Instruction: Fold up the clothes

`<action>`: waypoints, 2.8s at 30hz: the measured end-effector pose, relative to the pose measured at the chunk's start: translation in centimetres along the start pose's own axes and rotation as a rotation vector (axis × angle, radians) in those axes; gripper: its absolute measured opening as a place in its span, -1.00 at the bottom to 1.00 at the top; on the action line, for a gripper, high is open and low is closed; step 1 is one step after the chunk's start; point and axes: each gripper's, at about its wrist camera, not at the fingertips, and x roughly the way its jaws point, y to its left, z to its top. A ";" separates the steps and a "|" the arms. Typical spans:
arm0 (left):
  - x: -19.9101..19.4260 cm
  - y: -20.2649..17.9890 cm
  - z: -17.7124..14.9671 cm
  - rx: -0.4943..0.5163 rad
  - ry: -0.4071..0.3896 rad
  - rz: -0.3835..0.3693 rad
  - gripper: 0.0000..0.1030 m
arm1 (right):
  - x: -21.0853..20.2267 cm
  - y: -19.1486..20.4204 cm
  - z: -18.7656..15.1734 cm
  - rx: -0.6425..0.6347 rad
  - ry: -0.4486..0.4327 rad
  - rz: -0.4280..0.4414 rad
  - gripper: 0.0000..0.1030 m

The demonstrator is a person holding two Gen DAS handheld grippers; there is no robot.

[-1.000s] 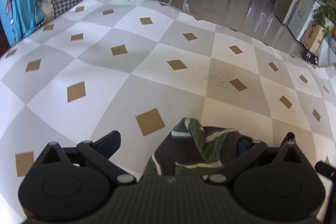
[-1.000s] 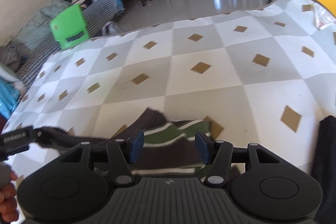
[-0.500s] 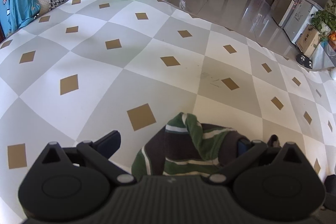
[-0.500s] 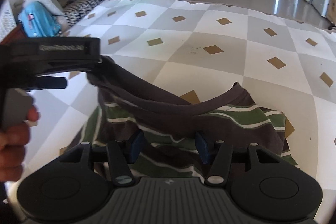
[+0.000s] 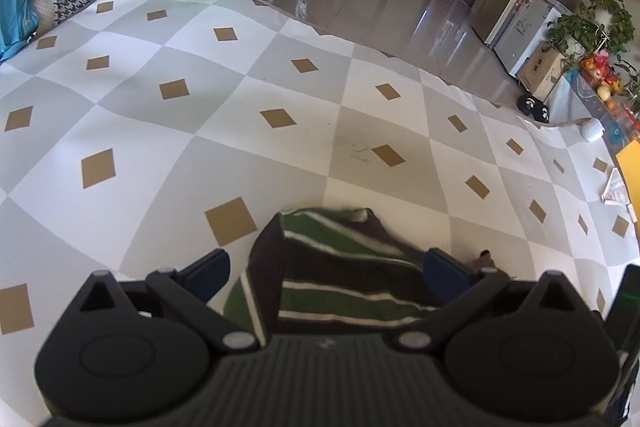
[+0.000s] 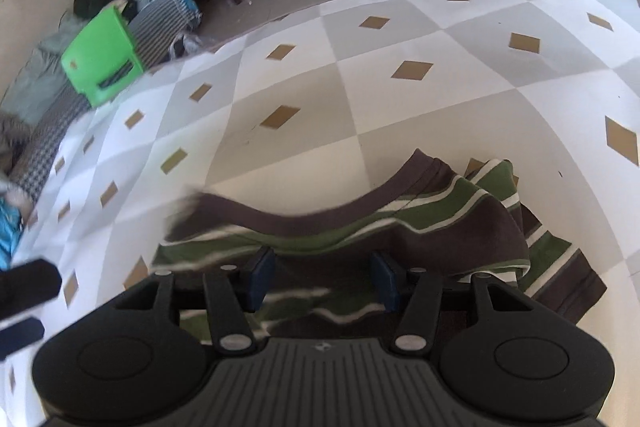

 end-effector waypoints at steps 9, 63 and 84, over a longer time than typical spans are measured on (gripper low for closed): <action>2.3 0.8 -1.8 0.031 0.086 0.038 1.00 | -1.7 0.3 0.8 -0.092 -0.026 -0.016 0.02; 7.7 0.1 -8.1 0.251 0.187 0.180 1.00 | -3.6 -9.2 0.3 -0.276 -0.010 -0.215 -0.90; 5.9 4.2 -7.7 0.342 0.125 0.369 1.00 | -7.6 -13.3 2.3 -0.186 -0.076 -0.307 -0.91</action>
